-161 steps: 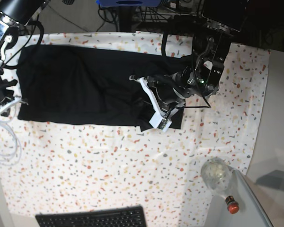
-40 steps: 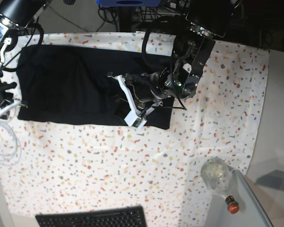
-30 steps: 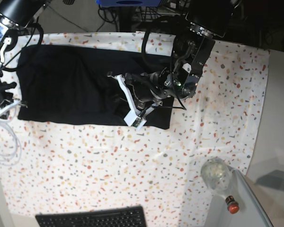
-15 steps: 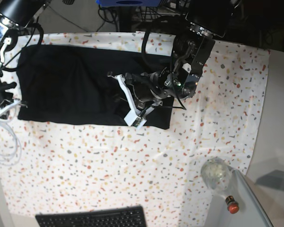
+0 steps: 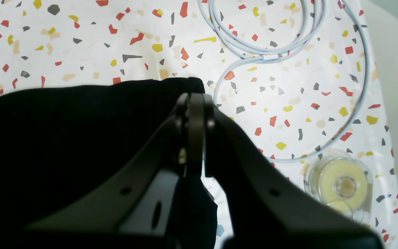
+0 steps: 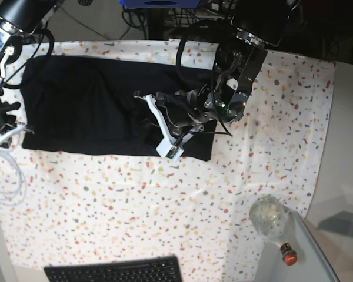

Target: Layout the t-shirt on the table in an organized manner, then fold the t-shirt properly

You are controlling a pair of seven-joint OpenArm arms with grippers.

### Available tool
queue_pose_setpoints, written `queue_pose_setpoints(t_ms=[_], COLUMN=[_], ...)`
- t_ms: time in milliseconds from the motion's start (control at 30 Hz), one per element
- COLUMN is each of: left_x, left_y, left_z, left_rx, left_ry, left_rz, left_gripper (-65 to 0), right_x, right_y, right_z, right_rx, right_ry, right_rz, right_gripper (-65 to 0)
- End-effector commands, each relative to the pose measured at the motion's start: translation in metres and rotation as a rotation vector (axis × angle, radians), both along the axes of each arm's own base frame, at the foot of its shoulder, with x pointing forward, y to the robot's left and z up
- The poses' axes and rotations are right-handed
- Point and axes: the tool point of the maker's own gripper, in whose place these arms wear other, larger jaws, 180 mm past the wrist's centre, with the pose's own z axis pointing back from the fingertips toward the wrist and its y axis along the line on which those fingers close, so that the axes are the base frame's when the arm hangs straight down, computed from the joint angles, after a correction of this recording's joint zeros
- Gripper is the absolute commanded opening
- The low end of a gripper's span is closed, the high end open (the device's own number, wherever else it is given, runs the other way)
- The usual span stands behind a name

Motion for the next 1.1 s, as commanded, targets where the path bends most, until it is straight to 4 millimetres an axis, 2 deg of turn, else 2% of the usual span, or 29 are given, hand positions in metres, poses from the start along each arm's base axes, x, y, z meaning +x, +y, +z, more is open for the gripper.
queue_pose_setpoints(t_ms=[0, 533, 733, 800, 900, 1067], left_x=[0.010, 0.010, 0.017, 0.017, 0.021, 0.022], left_y=[-0.006, -0.006, -0.009, -0.009, -0.011, -0.022], left_z=[0.014, 0.014, 0.020, 0.020, 0.024, 0.030], left_rx=[-0.037, -0.037, -0.041, -0.041, -0.043, -0.071], left_ry=[-0.038, -0.038, -0.056, -0.056, -0.068, -0.071], left_rz=[0.008, 0.008, 0.001, -0.001, -0.004, -0.009], left_gripper=[-65.0, -65.0, -31.6, -23.2, -18.3, -18.6], right_x=[0.010, 0.010, 0.010, 0.010, 0.010, 0.010], right_y=[-0.004, -0.004, -0.004, -0.004, -0.004, -0.004], right_z=[0.014, 0.014, 0.014, 0.014, 0.014, 0.014], right_rx=[-0.018, -0.018, -0.018, -0.018, -0.018, -0.019], right_ry=[-0.050, -0.050, -0.050, -0.050, -0.050, -0.050], right_rz=[0.008, 0.008, 0.008, 0.008, 0.008, 0.008], right_gripper=[-65.0, -65.0, -65.0, -65.0, -65.0, -65.0])
